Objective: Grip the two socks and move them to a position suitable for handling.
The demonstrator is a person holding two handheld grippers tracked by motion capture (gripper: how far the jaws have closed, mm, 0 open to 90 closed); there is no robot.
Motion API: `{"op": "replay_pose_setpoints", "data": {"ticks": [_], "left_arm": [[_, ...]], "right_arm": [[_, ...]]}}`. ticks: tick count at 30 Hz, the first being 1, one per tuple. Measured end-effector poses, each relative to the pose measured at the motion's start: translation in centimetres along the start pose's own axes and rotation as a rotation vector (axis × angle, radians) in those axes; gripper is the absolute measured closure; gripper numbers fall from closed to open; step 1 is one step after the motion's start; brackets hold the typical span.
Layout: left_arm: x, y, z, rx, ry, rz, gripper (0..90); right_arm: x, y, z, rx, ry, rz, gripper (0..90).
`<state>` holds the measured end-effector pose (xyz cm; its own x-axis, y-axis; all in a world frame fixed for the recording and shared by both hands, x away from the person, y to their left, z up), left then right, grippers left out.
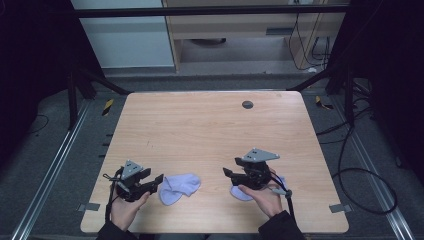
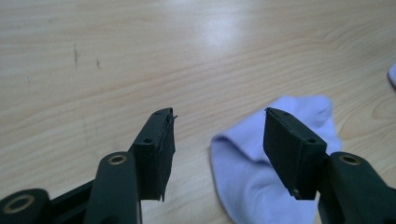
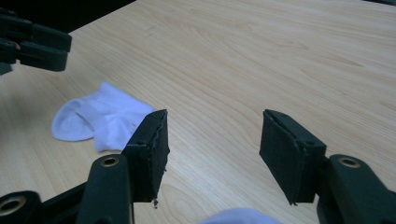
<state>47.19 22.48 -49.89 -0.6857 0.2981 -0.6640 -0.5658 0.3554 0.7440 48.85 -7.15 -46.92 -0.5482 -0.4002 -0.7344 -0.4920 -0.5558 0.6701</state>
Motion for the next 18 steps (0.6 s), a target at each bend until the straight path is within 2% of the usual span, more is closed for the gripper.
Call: {"op": "replay_pose_setpoints", "data": {"ticks": [3, 5, 11, 18], "left_arm": [[1.4, -0.3, 0.1, 0.011, 0.004, 0.037, 43.1], [1.6, -0.3, 0.1, 0.014, 0.002, 0.042, 43.9], [2.7, -1.0, -0.7, 0.032, -0.02, 0.087, 46.4], [3.5, -1.6, -1.1, 0.028, -0.047, 0.13, 50.0]], "right_arm": [[-0.4, -0.8, 1.0, -0.022, 0.017, 0.007, 45.6], [-0.5, -1.1, 1.4, -0.027, 0.02, 0.011, 46.9], [-1.0, -3.7, 4.3, -0.075, 0.068, 0.053, 53.9], [-0.9, -6.1, 6.7, -0.102, 0.119, 0.103, 58.1]]}}
Point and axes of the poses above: each handheld gripper's, and its own axes: y roughly backward along the jaws, x roughly out of its underside, z roughly to its left, the point moved 7 cm from there along -y, roughly forward along the jaws, and after that the axes turned 11 degrees about z, right-handed, at the moved point
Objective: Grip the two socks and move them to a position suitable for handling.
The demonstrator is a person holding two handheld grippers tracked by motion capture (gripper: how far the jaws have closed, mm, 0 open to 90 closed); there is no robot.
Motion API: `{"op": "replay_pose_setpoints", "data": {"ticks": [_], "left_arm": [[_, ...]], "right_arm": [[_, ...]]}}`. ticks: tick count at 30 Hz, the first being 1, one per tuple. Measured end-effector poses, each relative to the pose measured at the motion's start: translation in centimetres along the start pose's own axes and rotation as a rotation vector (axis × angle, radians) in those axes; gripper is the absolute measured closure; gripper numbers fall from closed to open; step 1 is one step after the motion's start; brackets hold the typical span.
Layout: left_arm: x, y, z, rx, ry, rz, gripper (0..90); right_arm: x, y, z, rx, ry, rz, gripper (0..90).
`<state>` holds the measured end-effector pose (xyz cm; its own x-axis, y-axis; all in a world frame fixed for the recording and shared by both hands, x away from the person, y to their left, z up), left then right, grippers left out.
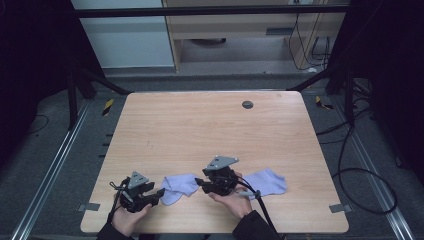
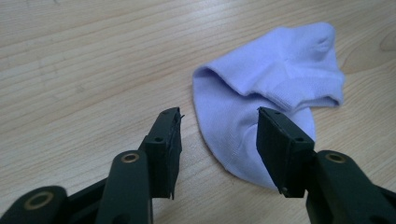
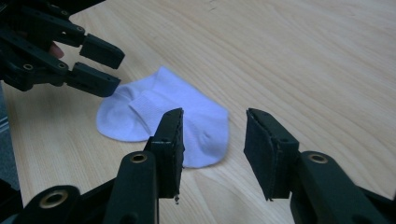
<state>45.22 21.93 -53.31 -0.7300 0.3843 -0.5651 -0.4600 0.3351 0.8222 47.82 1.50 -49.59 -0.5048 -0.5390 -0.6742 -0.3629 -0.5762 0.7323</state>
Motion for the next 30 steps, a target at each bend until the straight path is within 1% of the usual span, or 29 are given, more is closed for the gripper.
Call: {"op": "replay_pose_setpoints", "data": {"ticks": [2, 5, 6, 7, 8, 11, 14, 15, 17, 18, 20, 21, 22, 23, 25, 26, 27, 28, 29, 30], "left_arm": [[0.0, -0.1, 0.0, -0.002, 0.0, 0.004, 51.6], [0.2, -0.5, 0.1, -0.007, 0.007, 0.024, 55.0], [0.2, -0.5, 0.1, -0.007, 0.007, 0.024, 55.7], [0.2, -0.7, 0.1, -0.005, 0.006, 0.03, 56.7], [0.2, -0.7, 0.1, -0.005, 0.006, 0.03, 57.5], [0.3, -1.0, -0.1, -0.003, -0.006, 0.04, 60.2], [0.3, -1.1, -0.3, -0.002, -0.011, 0.044, 62.8], [0.2, -1.2, -0.4, -0.003, -0.019, 0.05, 64.3], [0.2, -1.2, -0.5, -0.002, -0.019, 0.05, 65.4], [0.2, -1.2, -0.5, -0.003, -0.022, 0.052, 68.3], [0.2, -1.2, -0.5, -0.004, -0.025, 0.053, 70.3], [0.2, -1.2, -0.6, -0.004, -0.029, 0.055, 71.8], [0.2, -1.2, -0.6, -0.004, -0.029, 0.055, 73.0], [0.2, -1.2, -0.7, -0.004, -0.034, 0.06, 74.9], [0.2, -1.3, -0.7, -0.002, -0.033, 0.06, 77.7], [0.2, -1.3, -0.8, 0.0, -0.036, 0.063, 78.9], [0.2, -1.3, -0.8, 0.003, -0.037, 0.064, 80.0], [0.2, -1.3, -0.8, 0.003, -0.037, 0.064, 81.5], [0.1, -1.3, -0.9, 0.008, -0.04, 0.065, 82.8], [0.1, -1.3, -0.9, 0.008, -0.04, 0.065, 83.7]], "right_arm": [[0.0, -0.6, 0.5, -0.005, 0.01, 0.014, 59.0], [0.2, -1.7, 1.2, -0.02, 0.023, 0.035, 60.0], [0.2, -1.7, 1.2, -0.02, 0.023, 0.035, 60.0], [0.4, -2.6, 1.7, -0.021, 0.037, 0.058, 60.2], [0.5, -2.8, 1.8, -0.022, 0.042, 0.067, 60.2], [0.8, -3.7, 2.4, -0.022, 0.065, 0.082, 60.6], [0.9, -4.2, 2.7, -0.03, 0.063, 0.095, 60.9], [1.1, -4.7, 3.1, -0.037, 0.068, 0.106, 61.4], [1.2, -4.9, 3.2, -0.036, 0.068, 0.109, 61.8], [1.3, -5.4, 3.4, -0.03, 0.086, 0.122, 62.8], [1.4, -5.6, 3.5, -0.026, 0.089, 0.127, 63.3], [1.5, -5.9, 3.5, -0.016, 0.101, 0.14, 66.0], [1.5, -5.9, 3.5, -0.016, 0.101, 0.14, 66.0], [1.6, -6.0, 3.5, -0.013, 0.106, 0.142, 70.0], [1.6, -6.0, 3.5, -0.015, 0.104, 0.141, 71.6], [1.5, -6.0, 3.6, -0.015, 0.109, 0.147, 77.4], [1.5, -6.0, 3.7, -0.013, 0.109, 0.151, 79.6], [1.5, -6.0, 3.7, -0.013, 0.109, 0.151, 79.6], [1.4, -5.9, 3.7, -0.018, 0.105, 0.15, 83.0], [1.4, -5.9, 3.7, -0.018, 0.105, 0.15, 83.0]]}}
Point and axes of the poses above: each handheld gripper's, and its own axes: y roughly backward along the jaws, x roughly out of its underside, z roughly to its left, the point moved 7 cm from there along -y, roughly forward along the jaws, and after that the axes turned 11 degrees about z, right-handed, at the moved point
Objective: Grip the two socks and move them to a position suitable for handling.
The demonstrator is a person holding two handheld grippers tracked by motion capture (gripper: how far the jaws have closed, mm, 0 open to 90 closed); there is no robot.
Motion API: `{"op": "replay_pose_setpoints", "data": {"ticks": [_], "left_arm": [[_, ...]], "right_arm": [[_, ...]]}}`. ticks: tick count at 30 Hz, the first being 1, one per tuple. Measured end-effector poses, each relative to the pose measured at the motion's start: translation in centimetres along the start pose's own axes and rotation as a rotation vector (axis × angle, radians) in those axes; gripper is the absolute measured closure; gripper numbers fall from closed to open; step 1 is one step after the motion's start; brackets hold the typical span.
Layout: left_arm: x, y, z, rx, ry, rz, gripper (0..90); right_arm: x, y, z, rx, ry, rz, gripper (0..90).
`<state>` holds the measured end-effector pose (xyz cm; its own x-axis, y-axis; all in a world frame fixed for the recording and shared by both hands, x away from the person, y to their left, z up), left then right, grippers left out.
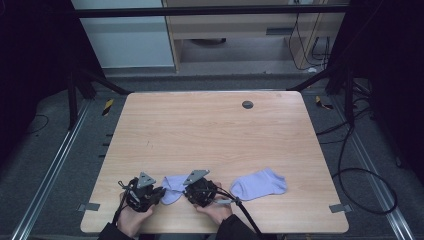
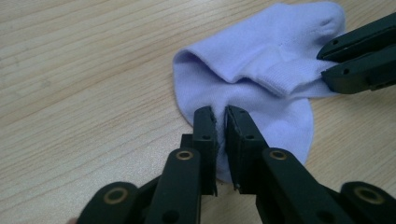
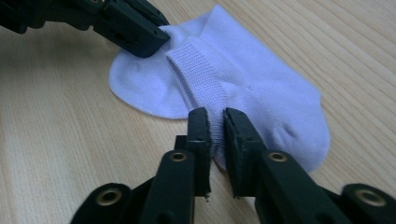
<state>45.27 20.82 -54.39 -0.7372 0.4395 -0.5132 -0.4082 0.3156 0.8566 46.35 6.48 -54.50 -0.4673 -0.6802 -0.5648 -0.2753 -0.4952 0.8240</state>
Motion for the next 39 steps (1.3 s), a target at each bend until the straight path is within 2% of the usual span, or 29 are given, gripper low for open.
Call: {"op": "replay_pose_setpoints", "data": {"ticks": [1, 2, 4, 8, 10, 11, 13, 14, 18, 23, 27, 33, 36, 39], "left_arm": [[0.0, 0.0, 0.0, 0.001, -0.004, 0.0, 83.7], [0.0, 0.0, -0.1, 0.002, -0.009, 0.002, 84.9], [0.0, 0.0, -0.1, 0.003, -0.01, 0.002, 85.3], [-0.1, 0.1, -0.1, 0.01, -0.013, 0.0, 85.8], [-0.1, 0.2, -0.1, 0.014, -0.015, -0.001, 85.9], [-0.1, 0.2, -0.1, 0.014, -0.015, -0.001, 85.9], [-0.1, 0.2, -0.1, 0.019, -0.017, 0.001, 85.9], [-0.2, 0.2, -0.1, 0.022, -0.019, 0.001, 85.9], [-0.2, 0.2, -0.1, 0.027, -0.022, 0.006, 86.0], [-0.2, 0.1, 0.0, 0.024, -0.022, 0.005, 85.7], [-0.3, 0.2, 0.1, 0.022, -0.008, -0.007, 81.7], [-0.4, 1.2, 0.5, 0.019, 0.057, -0.06, 68.7], [-0.1, 1.4, 0.8, 0.01, 0.078, -0.059, 64.2], [0.0, 1.3, 0.9, 0.005, 0.088, -0.049, 62.5]], "right_arm": [[-0.1, 0.2, 0.0, -0.016, -0.008, -0.011, 83.6], [-0.5, 0.7, 0.0, -0.034, -0.026, -0.045, 84.2], [-1.0, 1.4, -0.2, -0.042, -0.052, -0.08, 84.3], [-2.1, 2.3, -1.2, -0.019, -0.105, -0.14, 84.3], [-2.6, 2.5, -1.8, -0.006, -0.146, -0.165, 84.2], [-2.6, 2.5, -1.8, -0.006, -0.146, -0.165, 84.2], [-3.0, 2.5, -2.5, 0.01, -0.183, -0.183, 84.2], [-3.4, 2.3, -3.2, 0.026, -0.218, -0.195, 84.1], [-3.7, 1.4, -4.5, 0.053, -0.27, -0.183, 83.9], [-3.9, 0.3, -5.6, 0.068, -0.299, -0.176, 83.1], [-4.1, 0.0, -6.2, 0.095, -0.293, -0.167, 78.6], [-5.1, 1.6, -7.4, 0.137, -0.281, -0.214, 66.5], [-5.2, 2.3, -8.1, 0.154, -0.277, -0.208, 65.5], [-4.9, 2.2, -8.3, 0.157, -0.27, -0.19, 64.8]]}}
Point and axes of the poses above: each handheld gripper's, and its own axes: y roughly backward along the jaws, x roughly out of its underside, z roughly to its left, the point moved 7 cm from there along -y, roughly forward along the jaws, and after that the axes turned 11 degrees about z, right-handed, at the moved point
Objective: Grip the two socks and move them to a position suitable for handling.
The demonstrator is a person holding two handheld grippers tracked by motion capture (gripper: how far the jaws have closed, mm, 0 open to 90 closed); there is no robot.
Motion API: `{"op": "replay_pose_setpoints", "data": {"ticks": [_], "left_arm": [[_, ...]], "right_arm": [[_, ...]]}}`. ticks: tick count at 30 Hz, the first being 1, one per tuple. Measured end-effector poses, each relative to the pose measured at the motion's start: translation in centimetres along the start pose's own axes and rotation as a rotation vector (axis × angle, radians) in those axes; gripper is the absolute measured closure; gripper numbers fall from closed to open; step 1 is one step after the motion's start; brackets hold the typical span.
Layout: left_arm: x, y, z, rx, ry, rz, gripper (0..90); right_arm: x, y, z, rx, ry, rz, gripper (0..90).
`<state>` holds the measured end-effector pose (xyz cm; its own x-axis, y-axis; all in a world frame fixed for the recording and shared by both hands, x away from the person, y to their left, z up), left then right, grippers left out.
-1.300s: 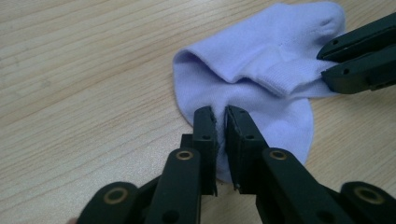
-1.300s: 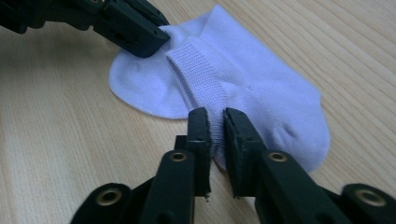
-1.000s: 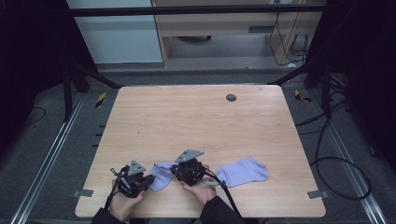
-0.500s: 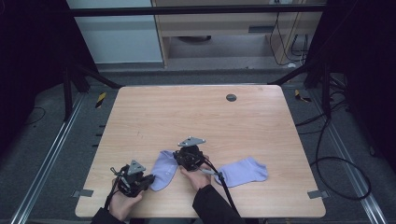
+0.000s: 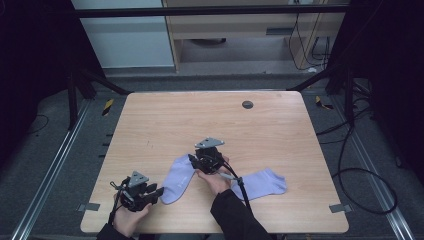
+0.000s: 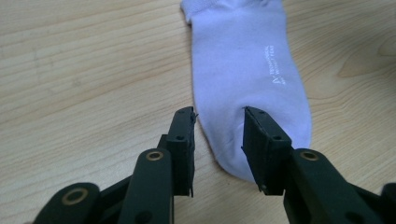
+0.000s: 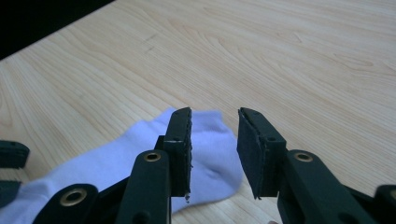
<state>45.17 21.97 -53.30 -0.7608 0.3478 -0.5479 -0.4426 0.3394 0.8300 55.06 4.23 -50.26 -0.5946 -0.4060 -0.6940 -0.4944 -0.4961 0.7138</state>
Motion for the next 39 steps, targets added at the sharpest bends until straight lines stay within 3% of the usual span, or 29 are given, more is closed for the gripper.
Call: {"op": "replay_pose_setpoints", "data": {"ticks": [4, 10, 19, 20, 24, 27, 32, 39], "left_arm": [[0.1, -0.2, -0.2, -0.004, 0.002, 0.009, 62.1], [0.3, -0.6, -0.4, -0.005, -0.002, 0.036, 65.0], [0.5, -1.0, -0.6, -0.004, -0.011, 0.072, 81.4], [0.4, -1.0, -0.7, 0.0, -0.018, 0.076, 85.2], [0.1, -0.9, -0.7, 0.004, -0.02, 0.07, 86.4], [-0.3, -0.5, -0.2, -0.003, -0.016, 0.055, 86.6], [-1.8, -0.1, 1.7, -0.055, -0.021, 0.022, 86.5], [-2.4, -0.6, 3.0, -0.109, -0.07, 0.067, 86.2]], "right_arm": [[1.1, -1.4, -0.7, -0.001, 0.001, 0.058, 65.1], [1.8, -2.8, -1.1, 0.012, 0.001, 0.096, 66.7], [2.5, -3.8, -1.3, 0.016, 0.003, 0.137, 83.2], [2.5, -3.7, -1.2, 0.002, -0.001, 0.145, 87.6], [2.5, -3.4, -1.0, -0.006, -0.006, 0.151, 88.4], [2.4, -2.3, -0.8, -0.022, -0.004, 0.124, 88.4], [2.7, 0.3, 0.3, -0.035, -0.004, 0.066, 88.3], [4.2, 1.8, 1.6, -0.025, -0.028, 0.042, 88.0]]}}
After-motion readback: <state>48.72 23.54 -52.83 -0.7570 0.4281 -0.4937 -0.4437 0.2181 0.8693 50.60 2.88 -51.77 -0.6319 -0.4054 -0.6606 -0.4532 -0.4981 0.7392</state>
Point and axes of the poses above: each handheld gripper's, and its own axes: y roughly backward along the jaws, x roughly out of its underside, z roughly to its left, the point moved 7 cm from there along -y, roughly forward along the jaws, and after that the axes turned 11 degrees about z, right-handed, at the moved point
